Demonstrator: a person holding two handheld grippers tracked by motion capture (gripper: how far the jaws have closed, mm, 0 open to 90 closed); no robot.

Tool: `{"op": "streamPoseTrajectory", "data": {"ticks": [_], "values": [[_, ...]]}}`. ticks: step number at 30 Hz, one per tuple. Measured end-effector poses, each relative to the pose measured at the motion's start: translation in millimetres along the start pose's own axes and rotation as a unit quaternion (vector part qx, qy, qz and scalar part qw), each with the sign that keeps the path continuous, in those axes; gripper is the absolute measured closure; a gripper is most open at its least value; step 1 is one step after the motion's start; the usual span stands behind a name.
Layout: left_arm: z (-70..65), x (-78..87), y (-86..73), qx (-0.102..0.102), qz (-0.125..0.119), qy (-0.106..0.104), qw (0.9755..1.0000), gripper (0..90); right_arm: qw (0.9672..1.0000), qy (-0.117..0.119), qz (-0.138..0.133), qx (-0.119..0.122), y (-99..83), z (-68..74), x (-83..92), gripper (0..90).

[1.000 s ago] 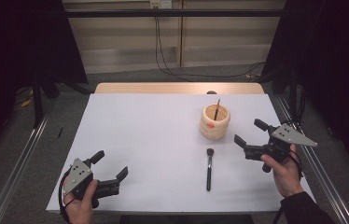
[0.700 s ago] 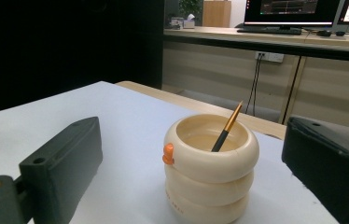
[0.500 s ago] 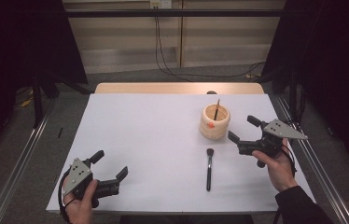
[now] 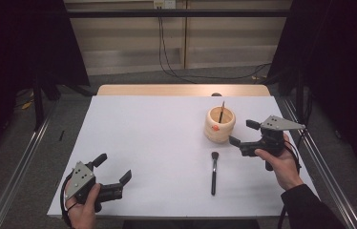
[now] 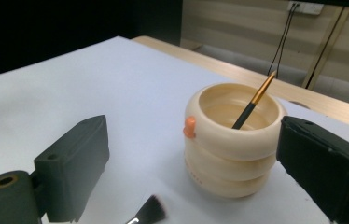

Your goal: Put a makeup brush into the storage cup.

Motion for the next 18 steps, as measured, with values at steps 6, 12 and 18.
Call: {"op": "streamPoseTrajectory", "data": {"ticks": [6, 12, 18], "values": [[-0.6, -0.3, -0.1, 0.001, 0.001, -0.001, 1.0, 1.3, 0.9985, 0.018, 0.052, 0.005, -3.7, 5.9, -6.0, 8.8], [-0.5, -0.3, -0.4, 0.0, 0.002, -0.002, 1.0, 1.3, 0.9961, 0.028, 0.084, 0.003, -4.6, 8.2, -9.2, 9.1], [-0.4, -0.2, 0.0, -0.001, 0.0, -0.001, 1.0, 1.3, 0.989, 0.042, 0.142, 0.006, -9.2, 9.4, -14.2, 9.6]]}}
Point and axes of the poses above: each handheld gripper's, and its own axes: x roughly backward along the jaws, y roughly out of its top, z roughly to its left, the point moved 7 cm from there along -x, roughly forward along the jaws, and after that the axes turned 1 degree about -y, right-handed, at the moved point
